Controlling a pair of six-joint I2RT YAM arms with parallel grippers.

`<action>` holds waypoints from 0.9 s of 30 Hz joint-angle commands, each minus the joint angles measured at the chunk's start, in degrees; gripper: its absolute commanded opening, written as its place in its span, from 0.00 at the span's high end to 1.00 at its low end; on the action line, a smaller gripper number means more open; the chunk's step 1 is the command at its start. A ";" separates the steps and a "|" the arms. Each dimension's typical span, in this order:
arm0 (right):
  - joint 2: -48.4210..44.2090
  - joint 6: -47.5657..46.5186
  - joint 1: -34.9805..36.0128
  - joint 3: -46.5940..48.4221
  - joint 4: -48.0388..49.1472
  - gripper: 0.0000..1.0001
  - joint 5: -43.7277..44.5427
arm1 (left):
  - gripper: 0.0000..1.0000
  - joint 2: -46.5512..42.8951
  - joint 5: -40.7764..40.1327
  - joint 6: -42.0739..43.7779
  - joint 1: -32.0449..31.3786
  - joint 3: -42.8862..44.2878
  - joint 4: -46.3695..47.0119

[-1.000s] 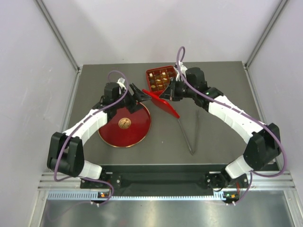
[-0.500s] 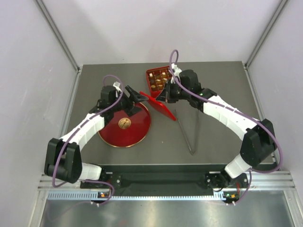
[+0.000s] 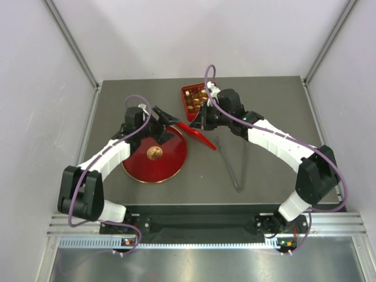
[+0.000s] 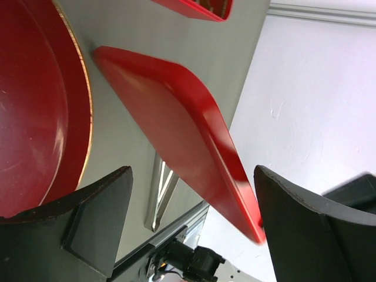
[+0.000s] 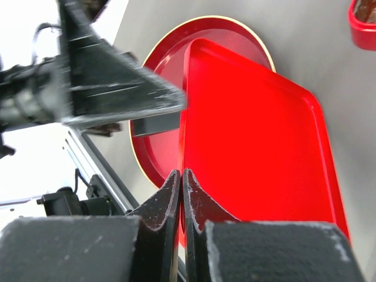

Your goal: Pack the chocolate

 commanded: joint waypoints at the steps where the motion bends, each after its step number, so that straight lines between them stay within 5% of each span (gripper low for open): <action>1: 0.23 0.18 1.68 0.93 4.48 1.00 -0.30 | 0.12 2.41 0.97 -2.25 0.22 1.74 5.40; 5: 0.32 -1.13 1.85 0.85 3.86 1.00 -0.21 | 0.23 4.43 1.67 -3.74 0.22 1.92 7.16; 10: -0.12 -5.16 1.94 0.84 0.26 0.96 2.33 | 0.49 5.05 2.28 -5.67 0.22 2.00 8.57; 15: -1.70 -12.46 2.21 1.02 -4.92 0.77 7.51 | 0.65 5.49 3.25 -8.48 0.22 1.74 9.89; 21: -6.79 -23.97 4.31 -0.73 -7.92 0.43 16.03 | 0.81 5.84 4.75 -12.18 0.22 0.51 12.44; 27: -8.56 -29.35 10.28 -4.06 -8.01 0.33 26.22 | 0.88 5.14 4.22 -10.95 0.31 0.33 10.42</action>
